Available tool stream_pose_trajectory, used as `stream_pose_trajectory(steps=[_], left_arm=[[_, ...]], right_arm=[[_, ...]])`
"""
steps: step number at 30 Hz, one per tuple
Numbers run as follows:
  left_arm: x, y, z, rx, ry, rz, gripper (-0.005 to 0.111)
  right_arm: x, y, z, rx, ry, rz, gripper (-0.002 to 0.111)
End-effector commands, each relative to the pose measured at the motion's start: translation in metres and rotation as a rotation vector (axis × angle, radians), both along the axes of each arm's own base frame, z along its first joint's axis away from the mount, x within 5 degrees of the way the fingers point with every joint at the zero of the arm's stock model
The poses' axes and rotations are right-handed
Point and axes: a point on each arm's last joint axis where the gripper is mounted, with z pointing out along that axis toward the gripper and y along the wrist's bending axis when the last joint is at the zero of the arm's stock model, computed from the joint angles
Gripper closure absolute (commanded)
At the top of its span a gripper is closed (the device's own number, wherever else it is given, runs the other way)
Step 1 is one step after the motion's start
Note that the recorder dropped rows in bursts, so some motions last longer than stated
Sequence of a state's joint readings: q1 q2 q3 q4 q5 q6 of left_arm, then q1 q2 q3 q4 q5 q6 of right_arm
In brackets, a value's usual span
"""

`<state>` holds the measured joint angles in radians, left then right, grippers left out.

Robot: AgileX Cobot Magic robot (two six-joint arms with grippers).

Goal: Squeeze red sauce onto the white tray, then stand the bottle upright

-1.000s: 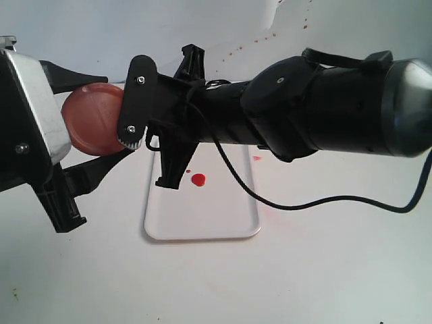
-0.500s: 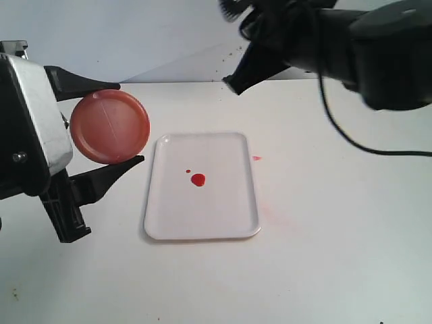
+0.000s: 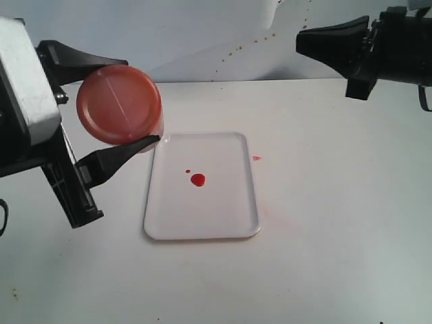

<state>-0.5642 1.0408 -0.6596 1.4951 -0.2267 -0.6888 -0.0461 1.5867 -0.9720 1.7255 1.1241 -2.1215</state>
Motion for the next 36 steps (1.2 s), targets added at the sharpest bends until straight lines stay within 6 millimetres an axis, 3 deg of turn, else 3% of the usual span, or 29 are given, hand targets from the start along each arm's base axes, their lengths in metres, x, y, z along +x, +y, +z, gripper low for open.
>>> stream_pose_trajectory(steps=[1, 6, 9, 11, 16, 25, 36], left_arm=[[0.005, -0.008, 0.013, -0.089, 0.006, -0.020, 0.107], [0.016, -0.019, 0.016, -0.174, 0.034, -0.038, 0.107], [0.022, -0.024, 0.016, -0.203, 0.046, -0.042, 0.107], [0.025, -0.027, 0.018, -0.231, 0.055, -0.055, 0.107], [0.030, -0.033, 0.024, -0.314, 0.079, -0.073, 0.107], [0.031, -0.035, 0.026, -0.357, 0.087, -0.082, 0.107], [0.031, -0.034, 0.027, -0.386, 0.098, -0.073, 0.107]], right_arm=[[0.004, -0.007, -0.018, 0.030, 0.052, 0.063, 0.108], [0.009, -0.003, -0.039, 0.002, 0.115, 0.098, 0.106], [0.010, 0.000, -0.043, -0.006, 0.113, 0.111, 0.092], [0.009, 0.002, -0.043, -0.008, 0.105, 0.117, 0.072], [0.008, 0.015, -0.042, 0.008, 0.103, 0.144, 0.002], [0.003, 0.049, -0.040, 0.030, 0.109, 0.182, 0.003], [0.002, 0.070, -0.023, -0.054, 0.013, 0.313, 0.003]])
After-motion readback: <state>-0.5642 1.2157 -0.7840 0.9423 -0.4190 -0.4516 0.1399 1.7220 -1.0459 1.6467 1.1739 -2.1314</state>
